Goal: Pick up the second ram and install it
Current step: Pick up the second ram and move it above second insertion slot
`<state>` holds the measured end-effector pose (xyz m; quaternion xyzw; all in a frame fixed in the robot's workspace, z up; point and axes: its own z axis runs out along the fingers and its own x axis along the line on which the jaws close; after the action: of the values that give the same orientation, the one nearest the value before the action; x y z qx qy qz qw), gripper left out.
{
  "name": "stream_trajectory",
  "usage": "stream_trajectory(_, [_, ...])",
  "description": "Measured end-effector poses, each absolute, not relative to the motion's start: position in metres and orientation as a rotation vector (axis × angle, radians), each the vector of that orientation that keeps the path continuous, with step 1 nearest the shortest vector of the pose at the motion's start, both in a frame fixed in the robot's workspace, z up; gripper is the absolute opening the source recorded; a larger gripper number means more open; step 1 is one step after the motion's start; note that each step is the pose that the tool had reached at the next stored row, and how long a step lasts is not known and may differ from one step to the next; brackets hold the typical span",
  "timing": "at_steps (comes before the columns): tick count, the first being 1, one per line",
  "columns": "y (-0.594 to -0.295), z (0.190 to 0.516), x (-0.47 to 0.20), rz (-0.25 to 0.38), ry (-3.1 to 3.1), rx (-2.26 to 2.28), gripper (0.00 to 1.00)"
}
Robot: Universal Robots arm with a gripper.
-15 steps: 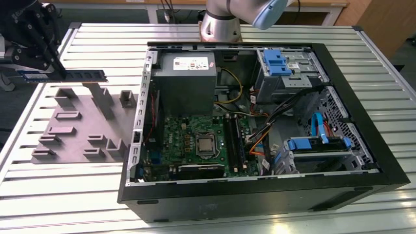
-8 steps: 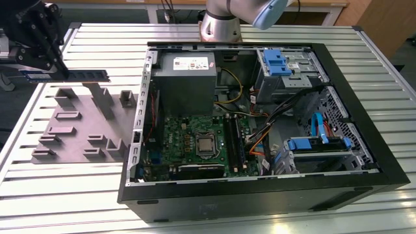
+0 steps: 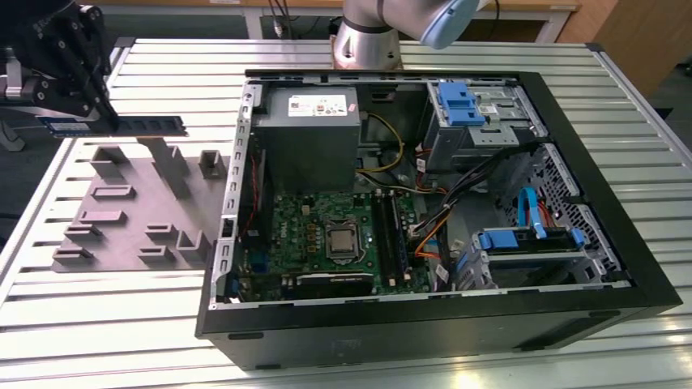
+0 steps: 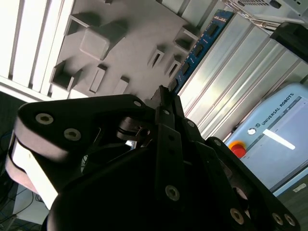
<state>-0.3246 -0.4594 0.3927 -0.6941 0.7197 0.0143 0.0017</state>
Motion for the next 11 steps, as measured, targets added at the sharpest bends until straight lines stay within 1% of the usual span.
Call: stream_trajectory(11, [-0.4594, 0.3926, -0.3176, 0.045, 2.259, -2.178, 0.14])
